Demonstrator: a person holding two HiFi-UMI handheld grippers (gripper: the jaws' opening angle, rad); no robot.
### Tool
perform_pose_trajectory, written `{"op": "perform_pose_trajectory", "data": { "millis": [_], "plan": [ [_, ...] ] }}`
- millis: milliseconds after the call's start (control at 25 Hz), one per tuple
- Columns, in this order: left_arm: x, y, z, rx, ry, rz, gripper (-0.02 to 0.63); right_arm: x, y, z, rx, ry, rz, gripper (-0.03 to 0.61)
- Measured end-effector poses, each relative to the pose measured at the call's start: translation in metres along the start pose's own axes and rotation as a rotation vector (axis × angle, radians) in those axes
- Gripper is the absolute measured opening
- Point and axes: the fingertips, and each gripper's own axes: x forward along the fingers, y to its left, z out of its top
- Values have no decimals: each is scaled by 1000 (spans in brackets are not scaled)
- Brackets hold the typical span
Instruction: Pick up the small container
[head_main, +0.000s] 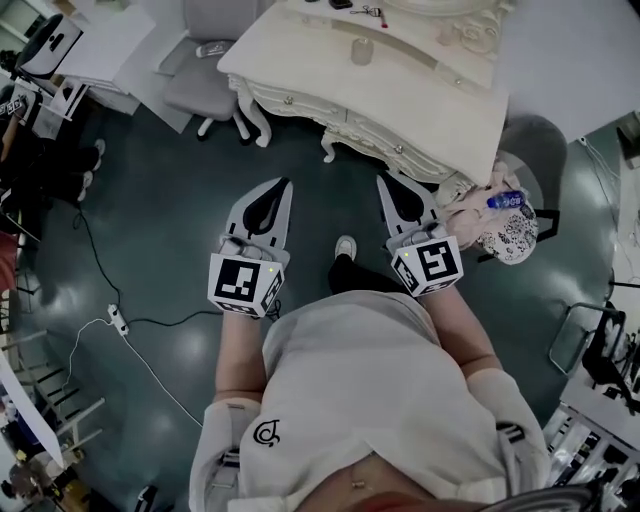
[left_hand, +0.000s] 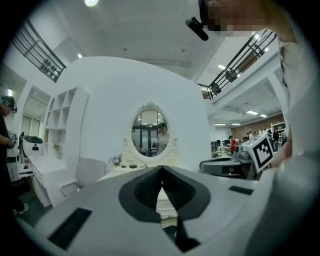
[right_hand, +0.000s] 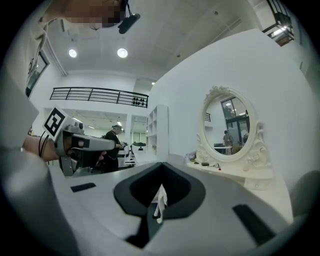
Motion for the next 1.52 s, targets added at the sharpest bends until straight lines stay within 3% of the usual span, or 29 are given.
{"op": "perform_pose_trajectory", "data": {
  "millis": [320, 800, 1120, 1520],
  "plan": [
    [131, 51, 4, -12, 9, 25, 12, 92, -96, -12, -19, 39, 27, 7],
    [262, 91, -2, -35, 49, -63, 12, 168, -182, -29, 7, 99, -58, 6],
    [366, 134, -19, -42, 96, -205, 12, 230, -239, -43, 27, 140, -198, 8],
    [470, 159, -57, -32, 153, -513, 12, 297, -305, -81, 136, 171, -366, 6]
  ]
}}
